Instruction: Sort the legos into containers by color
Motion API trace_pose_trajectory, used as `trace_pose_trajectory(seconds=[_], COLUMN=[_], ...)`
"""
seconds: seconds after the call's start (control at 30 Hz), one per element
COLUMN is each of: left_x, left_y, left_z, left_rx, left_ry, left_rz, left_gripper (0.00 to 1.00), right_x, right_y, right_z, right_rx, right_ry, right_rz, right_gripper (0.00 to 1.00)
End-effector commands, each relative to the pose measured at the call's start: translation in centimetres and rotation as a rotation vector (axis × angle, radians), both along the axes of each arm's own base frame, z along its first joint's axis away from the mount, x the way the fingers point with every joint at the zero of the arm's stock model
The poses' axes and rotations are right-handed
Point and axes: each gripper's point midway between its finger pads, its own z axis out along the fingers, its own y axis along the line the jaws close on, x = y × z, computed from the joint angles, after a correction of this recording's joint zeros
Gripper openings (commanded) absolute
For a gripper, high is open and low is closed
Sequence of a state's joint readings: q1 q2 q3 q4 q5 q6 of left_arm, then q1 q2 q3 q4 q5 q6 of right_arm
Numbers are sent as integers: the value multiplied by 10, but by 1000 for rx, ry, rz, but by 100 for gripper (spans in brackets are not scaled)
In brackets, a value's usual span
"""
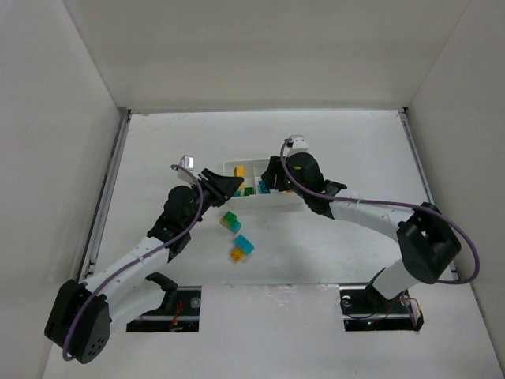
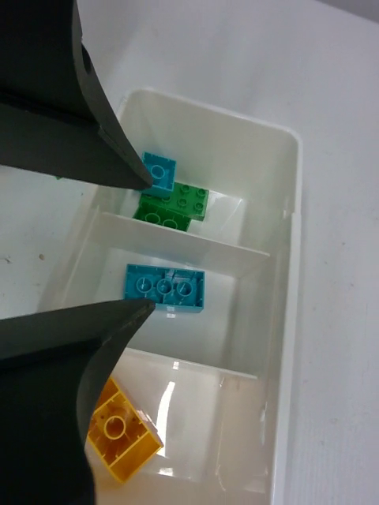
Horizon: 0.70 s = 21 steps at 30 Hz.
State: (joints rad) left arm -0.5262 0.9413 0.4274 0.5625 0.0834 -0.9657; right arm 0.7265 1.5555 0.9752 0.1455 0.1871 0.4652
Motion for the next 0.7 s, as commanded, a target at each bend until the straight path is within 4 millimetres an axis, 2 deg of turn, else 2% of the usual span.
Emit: trace_pose_trajectory(seconds=[0.0, 0.13, 0.2, 0.3, 0.4, 0.53, 0.67], left_x=[7, 12, 13, 13, 13, 13, 10], left_y=[-2, 2, -10, -33, -44, -46, -45], left_z=[25, 23, 19, 13, 12, 12, 11], left_rx=[18, 41, 67, 126, 172, 188, 190], left_ry=[-84, -65, -46, -37, -51, -60, -58], left_rz=[21, 35, 7, -47, -54, -41, -41], left_gripper=[20, 20, 20, 19, 19, 19, 19], right_x=[1, -2, -1, -1, -3, -5, -3], right_y=[-6, -11, -25, -53, -70, -75, -74], right_z=[34, 32, 39, 53, 49, 34, 33], right_rx=[48, 22, 39, 90, 110, 117, 113], right_ry=[-85, -74, -95, -133, -135, -108, -109], right_rz=[-11, -9, -63, -149, -172, -170, -174], right_gripper=[59, 35, 28, 27, 28, 28, 29])
